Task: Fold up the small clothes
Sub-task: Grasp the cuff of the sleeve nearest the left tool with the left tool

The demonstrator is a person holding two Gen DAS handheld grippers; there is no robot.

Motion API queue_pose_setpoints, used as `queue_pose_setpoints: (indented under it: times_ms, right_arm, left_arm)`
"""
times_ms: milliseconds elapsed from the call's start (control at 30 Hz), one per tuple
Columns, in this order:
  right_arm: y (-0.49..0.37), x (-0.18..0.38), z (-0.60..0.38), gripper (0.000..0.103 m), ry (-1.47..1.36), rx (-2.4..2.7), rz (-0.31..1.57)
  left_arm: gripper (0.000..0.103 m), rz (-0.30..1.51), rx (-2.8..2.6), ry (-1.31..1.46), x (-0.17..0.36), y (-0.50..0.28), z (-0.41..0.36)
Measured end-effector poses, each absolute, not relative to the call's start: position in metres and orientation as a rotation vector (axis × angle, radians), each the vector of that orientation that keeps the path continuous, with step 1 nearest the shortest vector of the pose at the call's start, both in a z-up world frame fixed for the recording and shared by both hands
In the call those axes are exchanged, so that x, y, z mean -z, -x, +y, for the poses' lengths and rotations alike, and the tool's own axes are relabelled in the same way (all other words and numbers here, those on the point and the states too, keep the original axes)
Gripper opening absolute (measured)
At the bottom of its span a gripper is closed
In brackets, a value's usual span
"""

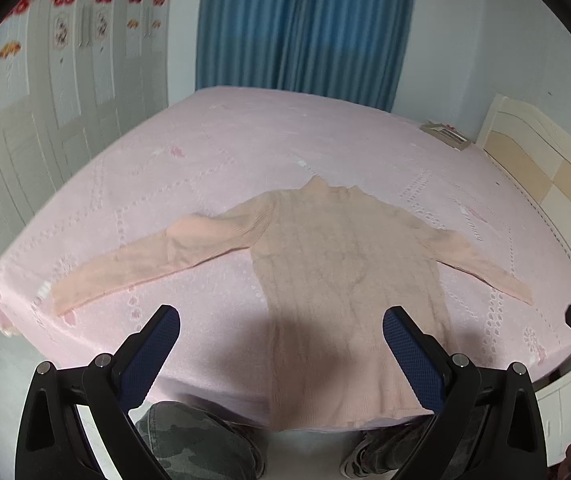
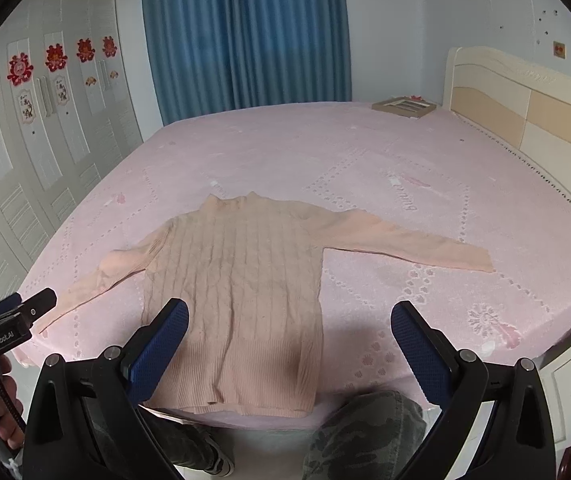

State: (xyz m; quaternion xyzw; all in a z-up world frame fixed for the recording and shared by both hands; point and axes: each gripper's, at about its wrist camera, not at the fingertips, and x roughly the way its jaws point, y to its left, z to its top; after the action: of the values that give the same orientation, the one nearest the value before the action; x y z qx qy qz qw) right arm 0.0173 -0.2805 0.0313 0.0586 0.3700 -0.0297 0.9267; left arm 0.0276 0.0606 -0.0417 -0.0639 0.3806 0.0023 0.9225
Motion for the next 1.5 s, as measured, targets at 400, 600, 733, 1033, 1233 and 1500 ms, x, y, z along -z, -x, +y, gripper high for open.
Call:
queue_pose_setpoints:
  times_ms: [400,600,733,1033,1233,1500]
  right_arm:
    - [-0.062,0.045,-0.285,0.1,-0.2,0.061,0.842]
    - [-0.086,0.069,-0.281,0.1,-0.214,0.065,0.86]
    - [-0.101,0.083,-0.278,0.1,-0.221,0.046,0.893]
    - [-0.155,0.099,-0.243,0.098,-0.083,-0.012,0.927]
    - [-0.186,0.101,-0.216,0.094,0.022,-0.066,0.877]
    - [-0.217,0.113,-0.207,0.094,0.05,-0.197,0.812]
  left_arm:
    - [0.098,0.906,-0.157,0.362,0.148,-0.068,0.16]
    - [0.095,0.94,-0.232,0.522,0.189,-0.081,0.219]
    - [0.087,0.94,-0.291,0.615,0.206,-0.088,0.255]
    - [0.081,0.858,-0.36,0.797,0.228,-0.097,0.311]
    - [0.08,0.843,-0.395,0.73,0.232,-0.117,0.315]
    - [0.035,0.871,-0.546,0.593,0.23,-0.149,0.325]
